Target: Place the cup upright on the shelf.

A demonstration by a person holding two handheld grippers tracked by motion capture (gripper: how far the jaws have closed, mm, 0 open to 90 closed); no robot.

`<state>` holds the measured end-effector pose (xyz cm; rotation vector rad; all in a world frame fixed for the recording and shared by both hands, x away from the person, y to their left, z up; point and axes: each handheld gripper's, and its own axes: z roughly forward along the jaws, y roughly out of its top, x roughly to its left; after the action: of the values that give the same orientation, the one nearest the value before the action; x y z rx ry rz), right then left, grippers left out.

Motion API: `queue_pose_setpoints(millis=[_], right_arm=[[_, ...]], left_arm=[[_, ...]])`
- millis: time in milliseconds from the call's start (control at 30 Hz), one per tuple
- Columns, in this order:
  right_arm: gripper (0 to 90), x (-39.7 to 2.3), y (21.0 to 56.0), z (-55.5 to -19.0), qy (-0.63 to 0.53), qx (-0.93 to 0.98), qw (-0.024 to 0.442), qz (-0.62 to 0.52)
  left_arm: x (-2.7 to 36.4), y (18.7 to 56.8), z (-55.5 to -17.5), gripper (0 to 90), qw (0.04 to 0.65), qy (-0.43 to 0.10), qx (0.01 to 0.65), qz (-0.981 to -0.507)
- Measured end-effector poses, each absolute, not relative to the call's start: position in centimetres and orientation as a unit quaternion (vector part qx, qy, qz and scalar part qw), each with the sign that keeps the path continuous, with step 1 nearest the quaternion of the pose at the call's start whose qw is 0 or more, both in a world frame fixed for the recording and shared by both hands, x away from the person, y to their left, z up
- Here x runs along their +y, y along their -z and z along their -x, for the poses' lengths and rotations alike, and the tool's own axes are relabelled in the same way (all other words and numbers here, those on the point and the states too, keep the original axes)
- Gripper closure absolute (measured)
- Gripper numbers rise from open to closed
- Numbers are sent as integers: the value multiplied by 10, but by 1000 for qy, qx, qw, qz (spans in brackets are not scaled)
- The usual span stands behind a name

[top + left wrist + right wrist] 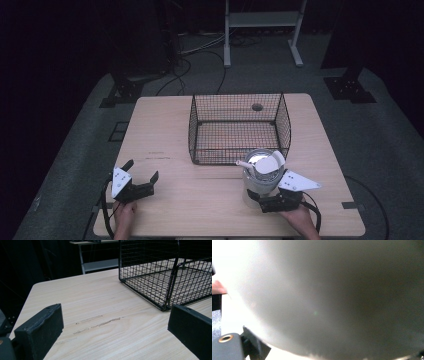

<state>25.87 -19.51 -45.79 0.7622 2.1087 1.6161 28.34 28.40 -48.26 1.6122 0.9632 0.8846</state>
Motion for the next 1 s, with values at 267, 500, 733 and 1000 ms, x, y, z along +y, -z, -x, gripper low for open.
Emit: queue_pose_setpoints(millis=[267, 500, 733, 1000], right_arm=[[88, -195, 457, -259, -571, 752, 187, -270], [89, -197, 455, -263, -578, 750, 173, -271], [89, -200, 443, -266, -587, 745, 173, -266], [89, -197, 409, -272, -591, 749, 178, -241]], left_arm=[[284, 483, -283, 0, 508, -367, 400, -669], [285, 483, -284, 0, 509, -366, 401, -668], [285, 483, -283, 0, 509, -366, 401, -668], [285, 483, -284, 0, 509, -366, 402, -668]])
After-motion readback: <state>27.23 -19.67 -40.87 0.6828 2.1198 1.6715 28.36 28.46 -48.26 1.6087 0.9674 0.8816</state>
